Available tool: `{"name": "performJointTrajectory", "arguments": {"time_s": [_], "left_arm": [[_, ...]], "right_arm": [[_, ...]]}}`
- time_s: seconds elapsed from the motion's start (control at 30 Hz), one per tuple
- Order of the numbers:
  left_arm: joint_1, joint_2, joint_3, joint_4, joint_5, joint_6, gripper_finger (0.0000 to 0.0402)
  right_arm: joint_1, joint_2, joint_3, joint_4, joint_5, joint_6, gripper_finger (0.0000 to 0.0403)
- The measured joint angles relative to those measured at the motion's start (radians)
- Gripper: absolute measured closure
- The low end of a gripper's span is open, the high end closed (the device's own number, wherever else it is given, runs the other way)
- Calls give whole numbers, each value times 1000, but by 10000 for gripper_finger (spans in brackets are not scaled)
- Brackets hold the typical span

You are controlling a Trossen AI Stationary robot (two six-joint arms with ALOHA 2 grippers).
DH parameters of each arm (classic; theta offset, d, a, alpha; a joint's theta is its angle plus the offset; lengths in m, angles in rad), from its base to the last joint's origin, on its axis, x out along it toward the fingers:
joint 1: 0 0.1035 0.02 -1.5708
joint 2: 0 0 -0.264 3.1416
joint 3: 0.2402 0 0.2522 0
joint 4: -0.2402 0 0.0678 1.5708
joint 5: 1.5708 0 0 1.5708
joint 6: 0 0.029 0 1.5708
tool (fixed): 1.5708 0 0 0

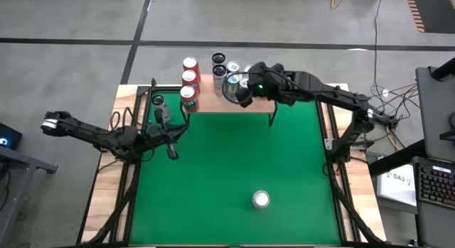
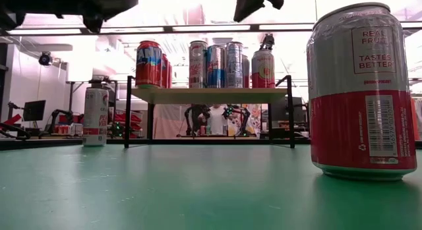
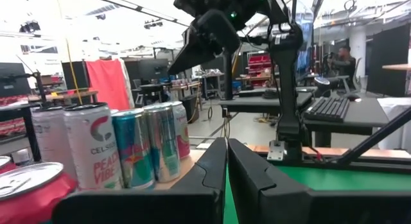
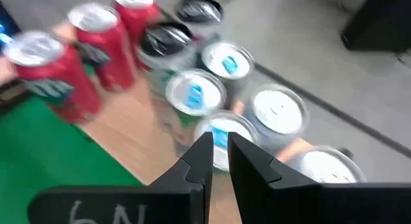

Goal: Place canned beverage on shelf
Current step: Put the blue soda can on the shelf aligned with other blue soda cans

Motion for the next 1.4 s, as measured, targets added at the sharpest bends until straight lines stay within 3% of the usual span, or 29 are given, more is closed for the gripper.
{"name": "performJointTrajectory", "arguments": {"time_s": [0.13,0.23,0.63,0.83,1.4], "left_arm": [[0,-66,0,-80,0,0,401],[0,-91,-1,-117,0,0,401],[0,-93,-2,-140,0,-19,401],[0,-93,-2,-139,0,-21,401],[0,-84,-2,-138,0,-27,402]], "right_arm": [[-13,82,136,-132,-1,25,360],[-12,133,207,-157,-21,26,335],[-56,206,314,-274,-66,104,123],[-76,229,312,-294,-74,103,53],[-96,277,310,-290,-69,112,58]]}}
